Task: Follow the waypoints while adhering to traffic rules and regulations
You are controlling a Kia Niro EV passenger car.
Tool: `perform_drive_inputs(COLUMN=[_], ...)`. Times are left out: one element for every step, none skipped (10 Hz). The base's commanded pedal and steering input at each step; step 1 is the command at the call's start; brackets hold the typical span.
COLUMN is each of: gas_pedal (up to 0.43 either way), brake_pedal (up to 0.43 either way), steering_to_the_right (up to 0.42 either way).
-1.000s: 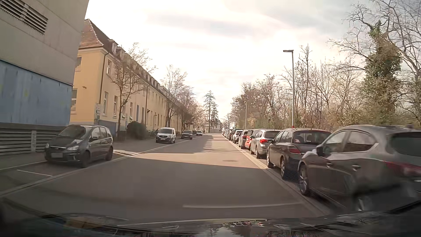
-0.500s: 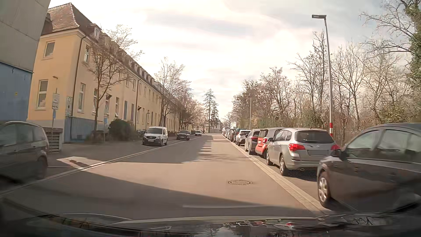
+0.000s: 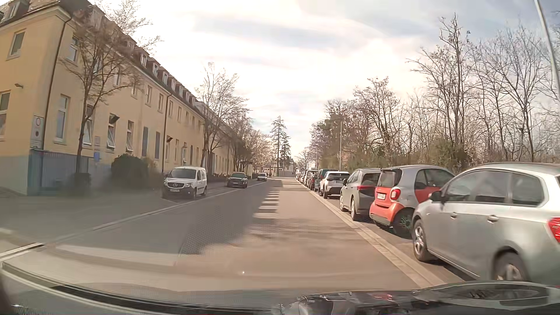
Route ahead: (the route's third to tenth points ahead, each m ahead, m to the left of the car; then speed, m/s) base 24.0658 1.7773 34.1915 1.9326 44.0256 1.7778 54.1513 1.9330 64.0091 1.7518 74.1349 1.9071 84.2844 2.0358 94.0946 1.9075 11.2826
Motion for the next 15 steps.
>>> perform_drive_inputs(gas_pedal=[0.150,0.150,0.138,0.138,0.138,0.138,0.138,0.138,0.138,0.138,0.138,0.138,0.138,0.138,0.138], brake_pedal=[0.000,0.000,0.000,0.000,0.000,0.000,0.000,0.000,0.000,0.000,0.000,0.000,0.000,0.000,0.000], steering_to_the_right=[0.003,0.003,0.003,0.003,0.003,0.003,0.004,0.005,0.004,0.005,0.005,0.006,0.005,0.005,0.005])
